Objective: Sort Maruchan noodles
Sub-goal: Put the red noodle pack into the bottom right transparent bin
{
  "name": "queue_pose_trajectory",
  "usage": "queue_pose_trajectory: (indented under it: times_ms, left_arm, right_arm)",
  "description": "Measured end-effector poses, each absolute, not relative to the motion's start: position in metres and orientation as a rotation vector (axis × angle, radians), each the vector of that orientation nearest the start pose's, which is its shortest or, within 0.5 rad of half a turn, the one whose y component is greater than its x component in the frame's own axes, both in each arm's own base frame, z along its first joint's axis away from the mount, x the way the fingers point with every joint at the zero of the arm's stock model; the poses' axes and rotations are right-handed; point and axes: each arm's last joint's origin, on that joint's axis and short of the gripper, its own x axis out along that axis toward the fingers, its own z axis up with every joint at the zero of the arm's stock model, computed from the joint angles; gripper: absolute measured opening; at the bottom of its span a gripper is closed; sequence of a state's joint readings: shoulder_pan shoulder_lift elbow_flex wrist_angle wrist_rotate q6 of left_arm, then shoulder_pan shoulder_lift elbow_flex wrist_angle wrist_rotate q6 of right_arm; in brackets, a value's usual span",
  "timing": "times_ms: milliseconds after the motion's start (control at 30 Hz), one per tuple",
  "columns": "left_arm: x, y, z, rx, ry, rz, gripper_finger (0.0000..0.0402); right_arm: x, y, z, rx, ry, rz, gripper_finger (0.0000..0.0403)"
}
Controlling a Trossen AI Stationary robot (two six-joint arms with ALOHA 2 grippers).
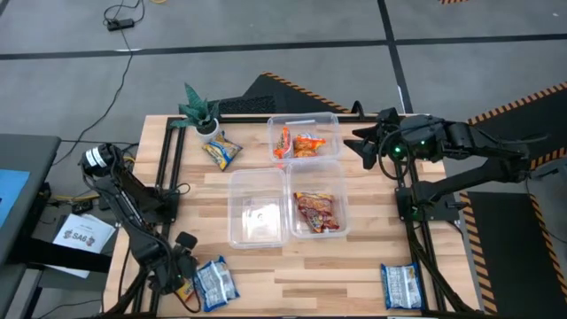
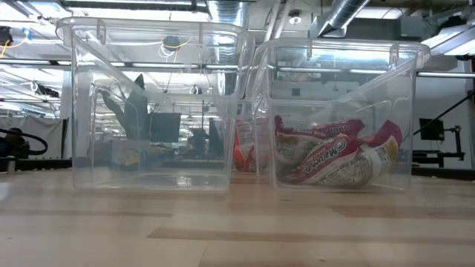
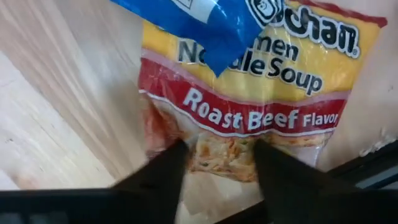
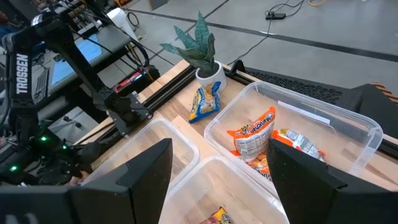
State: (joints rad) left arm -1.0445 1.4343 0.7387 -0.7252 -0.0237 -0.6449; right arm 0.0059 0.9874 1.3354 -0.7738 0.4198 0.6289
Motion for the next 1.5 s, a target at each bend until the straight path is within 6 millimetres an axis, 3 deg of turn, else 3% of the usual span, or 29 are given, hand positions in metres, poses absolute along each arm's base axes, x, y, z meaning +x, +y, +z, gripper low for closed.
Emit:
queue_pose_trajectory:
  times_ms: [100, 167, 333, 700, 900, 1033, 1133, 1233, 1333, 1500]
  left_arm:
    - [0.116, -0.193, 0.158, 0.18, 1.439, -0.328, 0.0037]
    - [0.116, -0.191, 0.158, 0.136, 1.453, -0.274, 0.0016]
    - [0.112, -0.181, 0.172, 0.042, 1.456, -0.209, 0.0002]
    - [0.08, -0.129, 0.262, -0.497, 1.23, -0.28, 0.0]
    - [0.077, -0.104, 0.316, -0.758, 0.944, -0.271, 0.0]
    - [0.084, -0.088, 0.36, -0.731, 0.651, -0.201, 0.0]
    - [0.095, -0.079, 0.389, -0.61, 0.463, -0.107, 0.0]
    - [0.117, -0.074, 0.404, -0.425, 0.387, 0.017, 0.0]
    - [0.153, -0.073, 0.402, -0.257, 0.397, 0.096, 0.0]
    - [0.23, -0.069, 0.382, -0.121, 0.428, 0.033, 0.0]
  right_arm:
    - [0.17, -0.011, 0.425, 0.52, 0.276, -0.524, 0.0282]
    - [0.17, -0.011, 0.425, 0.519, 0.277, -0.524, 0.0282]
    - [0.17, -0.011, 0.424, 0.518, 0.281, -0.525, 0.0282]
    - [0.17, -0.011, 0.424, 0.517, 0.283, -0.526, 0.0282]
    - [0.17, -0.011, 0.424, 0.51, 0.285, -0.525, 0.0282]
    - [0.17, -0.011, 0.424, 0.51, 0.286, -0.525, 0.0282]
    - [0.17, -0.011, 0.424, 0.51, 0.285, -0.525, 0.0282]
    - [0.17, -0.011, 0.424, 0.511, 0.282, -0.524, 0.0282]
    - [0.171, -0.011, 0.426, 0.523, 0.269, -0.522, 0.0282]
    - [0.171, -0.011, 0.427, 0.536, 0.251, -0.519, 0.0282]
